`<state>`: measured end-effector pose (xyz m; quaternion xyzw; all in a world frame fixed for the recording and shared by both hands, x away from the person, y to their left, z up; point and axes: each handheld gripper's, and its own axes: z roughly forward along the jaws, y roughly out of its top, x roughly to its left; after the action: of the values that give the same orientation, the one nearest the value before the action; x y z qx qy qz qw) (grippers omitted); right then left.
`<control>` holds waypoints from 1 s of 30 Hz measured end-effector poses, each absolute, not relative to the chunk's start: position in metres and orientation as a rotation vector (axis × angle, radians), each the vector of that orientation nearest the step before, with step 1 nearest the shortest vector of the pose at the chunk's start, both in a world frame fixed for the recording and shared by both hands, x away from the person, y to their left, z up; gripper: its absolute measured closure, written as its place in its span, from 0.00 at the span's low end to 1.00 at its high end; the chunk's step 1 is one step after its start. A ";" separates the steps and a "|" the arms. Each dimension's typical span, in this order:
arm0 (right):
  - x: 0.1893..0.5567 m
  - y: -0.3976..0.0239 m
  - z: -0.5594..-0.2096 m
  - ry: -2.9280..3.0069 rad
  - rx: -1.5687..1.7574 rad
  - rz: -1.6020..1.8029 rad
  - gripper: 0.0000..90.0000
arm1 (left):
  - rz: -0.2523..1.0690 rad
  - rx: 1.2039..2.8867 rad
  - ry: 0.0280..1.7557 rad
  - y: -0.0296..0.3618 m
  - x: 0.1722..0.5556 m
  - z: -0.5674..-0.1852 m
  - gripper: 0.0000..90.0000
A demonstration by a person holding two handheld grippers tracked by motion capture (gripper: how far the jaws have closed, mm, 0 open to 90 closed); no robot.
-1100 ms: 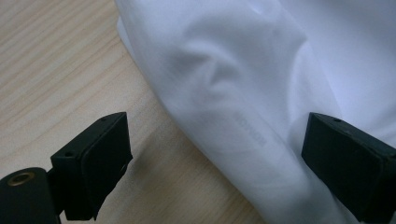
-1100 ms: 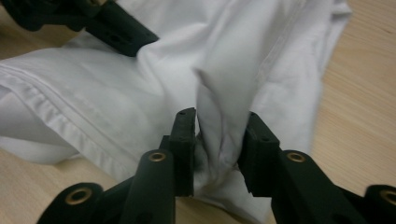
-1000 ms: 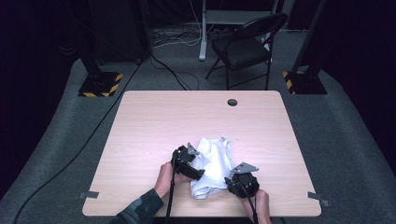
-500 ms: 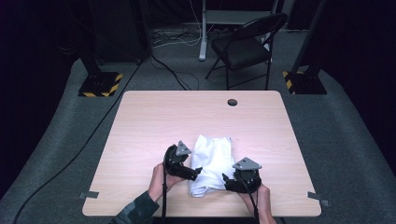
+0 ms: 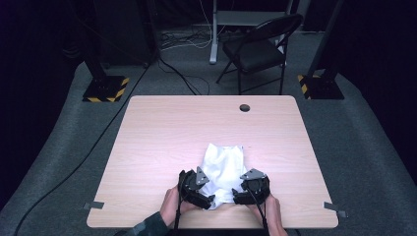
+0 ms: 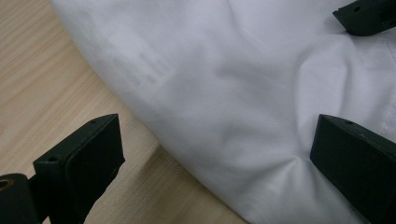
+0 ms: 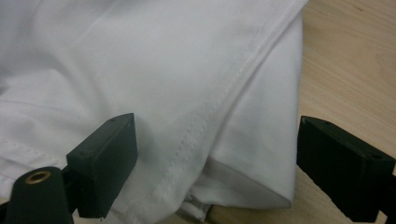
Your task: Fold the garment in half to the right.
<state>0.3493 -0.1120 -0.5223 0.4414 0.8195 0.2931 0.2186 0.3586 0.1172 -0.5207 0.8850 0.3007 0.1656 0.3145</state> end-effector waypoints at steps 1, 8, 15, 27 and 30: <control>0.349 -0.112 -0.522 2.267 1.224 0.811 0.14 | 0.430 2.329 0.796 0.118 0.359 -0.521 0.02; 0.351 -0.115 -0.509 2.285 1.217 0.833 0.12 | 0.259 2.246 0.853 0.134 0.376 -0.504 0.02; 0.373 -0.114 -0.495 2.218 1.178 0.848 0.11 | 0.455 2.221 0.953 0.123 0.412 -0.502 0.03; 0.370 -0.113 -0.521 2.249 1.239 0.796 0.11 | 0.427 2.275 0.950 0.121 0.411 -0.522 0.01; 0.362 -0.112 -0.522 2.254 1.222 0.806 0.11 | 0.411 2.275 0.945 0.125 0.404 -0.522 0.01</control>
<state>0.3620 -0.1120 -0.5217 0.4431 0.8171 0.2921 0.2252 0.4041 0.1249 -0.5225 0.8642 0.3589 0.1560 0.3163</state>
